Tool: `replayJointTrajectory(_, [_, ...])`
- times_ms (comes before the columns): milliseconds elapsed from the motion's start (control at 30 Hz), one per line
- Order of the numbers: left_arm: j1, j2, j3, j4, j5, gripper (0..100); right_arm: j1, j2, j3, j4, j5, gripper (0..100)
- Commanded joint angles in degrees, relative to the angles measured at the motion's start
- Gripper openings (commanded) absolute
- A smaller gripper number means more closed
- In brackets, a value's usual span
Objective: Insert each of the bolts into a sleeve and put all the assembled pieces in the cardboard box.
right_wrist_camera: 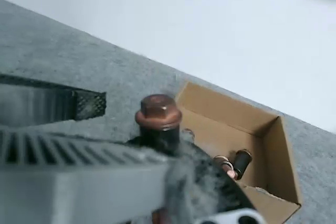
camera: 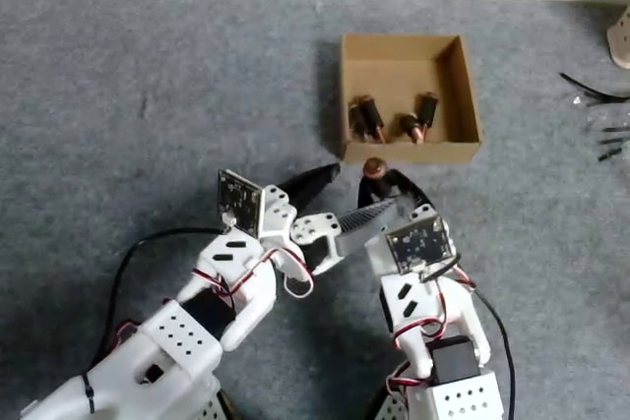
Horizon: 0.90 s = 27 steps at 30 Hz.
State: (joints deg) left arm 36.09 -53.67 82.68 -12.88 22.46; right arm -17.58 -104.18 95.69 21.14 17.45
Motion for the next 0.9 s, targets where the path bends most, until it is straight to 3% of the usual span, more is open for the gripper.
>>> replayJointTrajectory(0, [0.84, -0.22, -1.1, 1.41, -0.53, 36, 1.71, -1.27, 6.99, -0.84, 0.35, 0.5])
replayJointTrajectory(233, [0.48, -17.54, 1.71, 4.57, -0.88, 36, 2.68, -1.27, 6.9, -0.84, 0.0, 0.5])
replayJointTrajectory(533, [-6.81, -43.3, 11.56, 15.82, -0.88, 35, 2.68, -1.27, 7.16, -0.84, 0.0, 0.5])
replayJointTrajectory(667, [-11.74, -51.74, 14.46, 22.86, -0.88, 21, 3.12, -1.27, 7.16, -0.84, 0.0, 0.5])
replayJointTrajectory(800, [-17.8, -50.77, 14.46, 27.6, -0.88, 1, 4.97, -1.19, 7.16, -0.84, -0.09, 0.5])
replayJointTrajectory(867, [-20.7, -50.51, 14.46, 29.27, -0.88, 2, 5.14, -1.19, 7.16, -0.84, -0.09, 0.5])
